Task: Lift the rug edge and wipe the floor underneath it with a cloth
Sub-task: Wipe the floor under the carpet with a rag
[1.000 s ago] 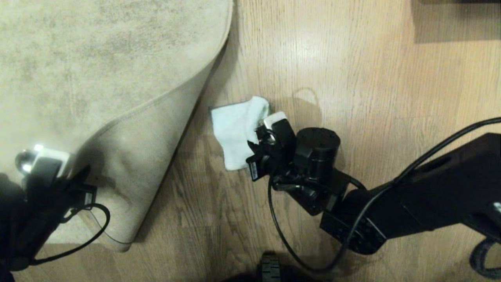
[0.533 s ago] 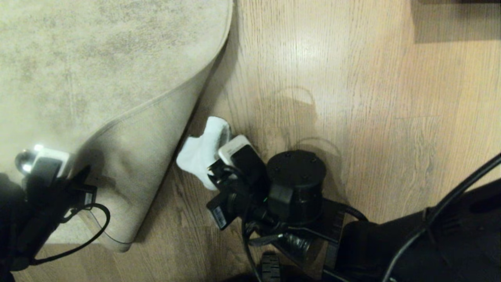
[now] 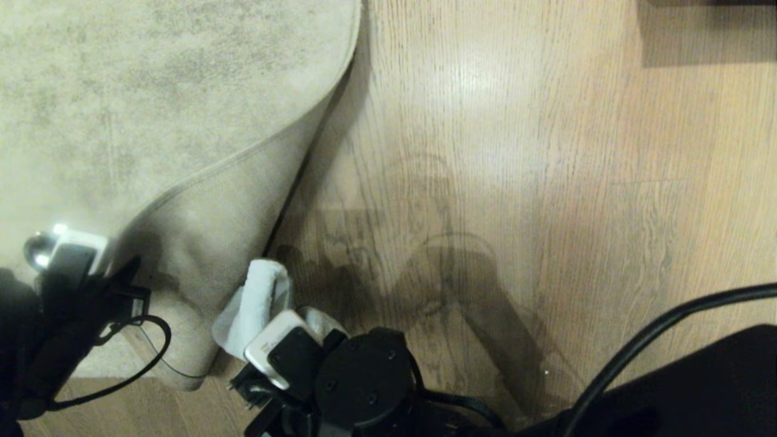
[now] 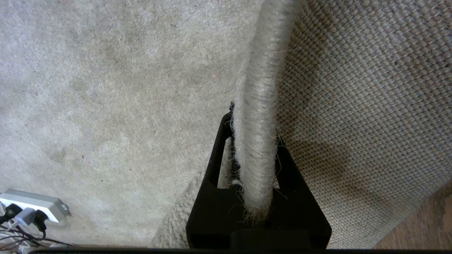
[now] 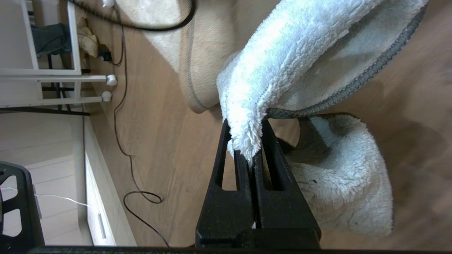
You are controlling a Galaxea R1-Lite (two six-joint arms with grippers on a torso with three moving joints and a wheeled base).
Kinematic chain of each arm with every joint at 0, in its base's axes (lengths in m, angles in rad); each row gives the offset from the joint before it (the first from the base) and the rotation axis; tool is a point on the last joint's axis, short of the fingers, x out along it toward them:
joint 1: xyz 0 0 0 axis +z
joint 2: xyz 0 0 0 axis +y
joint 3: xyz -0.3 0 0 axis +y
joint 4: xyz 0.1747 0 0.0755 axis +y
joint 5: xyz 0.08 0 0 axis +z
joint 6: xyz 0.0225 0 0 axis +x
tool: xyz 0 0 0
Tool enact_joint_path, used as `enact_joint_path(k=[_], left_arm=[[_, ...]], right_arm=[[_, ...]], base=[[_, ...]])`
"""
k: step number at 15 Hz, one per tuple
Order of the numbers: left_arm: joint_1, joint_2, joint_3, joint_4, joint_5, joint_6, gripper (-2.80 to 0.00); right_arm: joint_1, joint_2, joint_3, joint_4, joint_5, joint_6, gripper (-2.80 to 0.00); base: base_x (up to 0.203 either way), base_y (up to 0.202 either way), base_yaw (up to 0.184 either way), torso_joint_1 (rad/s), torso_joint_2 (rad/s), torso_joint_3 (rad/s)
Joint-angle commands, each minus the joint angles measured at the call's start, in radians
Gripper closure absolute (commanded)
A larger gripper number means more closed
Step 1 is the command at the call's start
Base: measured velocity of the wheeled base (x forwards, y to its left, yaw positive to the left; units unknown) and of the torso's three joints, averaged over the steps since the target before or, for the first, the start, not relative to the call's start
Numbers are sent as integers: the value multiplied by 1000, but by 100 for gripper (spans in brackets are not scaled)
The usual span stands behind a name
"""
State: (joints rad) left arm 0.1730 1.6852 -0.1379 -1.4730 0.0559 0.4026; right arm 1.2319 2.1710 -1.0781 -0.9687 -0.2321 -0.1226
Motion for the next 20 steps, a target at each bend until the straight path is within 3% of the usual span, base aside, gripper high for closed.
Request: enact_joint_path(k=[1,5,9,20], left_arm=[[0,2,0,-9,1,2,0],[0,2,3,-9,1,2,0],[0,4,4,-9,2,2,0],[0,2,17,-10,2,4,0]], right_arm=[[6,103,-17,-45,-1,5,0],[4,244,-107,-173,-3,17,0],[-22,333,-112,-275,-1,33,0],[-198,285,-104,-316,-4,24,0]], base=[[0,0,0,0,0,0],[0,0,0,0,0,0],[0,0,0,0,0,0],[0,0,0,0,0,0]])
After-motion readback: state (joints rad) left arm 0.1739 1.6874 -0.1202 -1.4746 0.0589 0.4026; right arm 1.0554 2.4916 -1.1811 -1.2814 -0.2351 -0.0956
